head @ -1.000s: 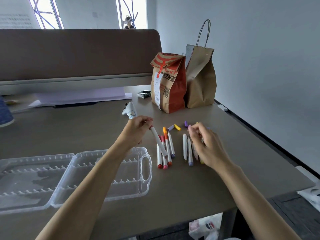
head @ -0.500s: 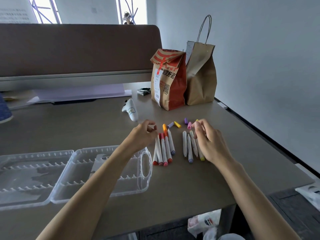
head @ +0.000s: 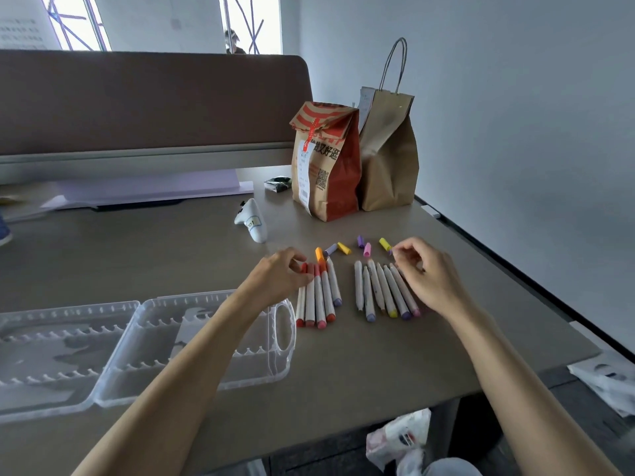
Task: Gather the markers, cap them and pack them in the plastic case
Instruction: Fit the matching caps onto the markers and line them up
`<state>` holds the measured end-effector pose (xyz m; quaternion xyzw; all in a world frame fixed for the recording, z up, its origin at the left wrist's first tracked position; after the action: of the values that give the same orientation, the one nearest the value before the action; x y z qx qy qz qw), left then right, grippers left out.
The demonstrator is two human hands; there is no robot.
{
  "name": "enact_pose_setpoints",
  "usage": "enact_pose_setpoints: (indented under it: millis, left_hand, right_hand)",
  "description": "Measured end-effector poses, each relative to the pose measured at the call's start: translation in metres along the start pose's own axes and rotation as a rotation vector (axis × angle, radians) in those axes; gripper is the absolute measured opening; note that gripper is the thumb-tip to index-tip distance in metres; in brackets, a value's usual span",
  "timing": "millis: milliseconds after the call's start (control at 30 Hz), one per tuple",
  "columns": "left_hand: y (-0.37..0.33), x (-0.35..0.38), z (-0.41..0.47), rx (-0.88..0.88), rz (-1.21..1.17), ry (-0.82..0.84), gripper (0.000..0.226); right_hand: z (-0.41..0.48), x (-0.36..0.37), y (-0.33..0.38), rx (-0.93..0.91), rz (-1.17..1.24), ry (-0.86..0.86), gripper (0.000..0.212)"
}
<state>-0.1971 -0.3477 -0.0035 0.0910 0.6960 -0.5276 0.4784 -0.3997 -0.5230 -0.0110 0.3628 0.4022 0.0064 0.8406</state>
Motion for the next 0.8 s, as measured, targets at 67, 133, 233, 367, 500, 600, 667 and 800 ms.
enact_pose_setpoints:
  millis: [67,133,233,367,500,600,667,800]
  left_hand:
    - [0.002,-0.001,0.001,-0.016,0.025,-0.003,0.037]
    - [0.003,-0.001,0.002,-0.021,0.048,-0.011,0.036]
    - [0.003,0.000,0.002,-0.034,0.060,-0.027,0.033]
    - [0.003,0.002,0.001,-0.029,0.089,-0.019,0.035]
    - [0.002,0.002,0.000,-0.016,0.103,-0.020,0.037]
    - [0.001,0.002,-0.001,-0.012,0.094,-0.022,0.028]
    - [0.001,0.002,-0.002,-0.008,0.097,-0.027,0.024]
    - [0.001,0.003,-0.003,0.004,0.092,-0.026,0.021]
  right_hand:
    - [-0.002,-0.005,-0.004,0.026,-0.001,-0.019,0.010]
    - [-0.005,-0.008,-0.008,0.071,0.022,-0.060,0.010]
    - [-0.007,-0.009,-0.018,0.173,0.062,-0.033,0.006]
    - [-0.009,-0.008,-0.026,0.234,0.066,0.017,0.004]
    - [-0.010,-0.009,-0.021,0.230,0.014,0.068,0.017]
    - [-0.013,-0.009,-0.016,0.243,-0.037,0.085,0.019]
    - [-0.014,-0.009,-0.013,0.250,-0.072,0.067,0.016]
    - [-0.013,-0.006,-0.005,0.241,-0.170,0.070,0.014]
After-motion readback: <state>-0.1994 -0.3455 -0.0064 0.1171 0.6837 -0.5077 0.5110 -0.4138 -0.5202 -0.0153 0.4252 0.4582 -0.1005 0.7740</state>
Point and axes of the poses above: each hand's wrist, its own z-axis towards the middle knuckle, its own x-axis out of the palm, y = z × x, the point moved 1 cm from there along z, towards the middle knuckle, and after that the axes turned 4 degrees about y, right-handed, at the moved point
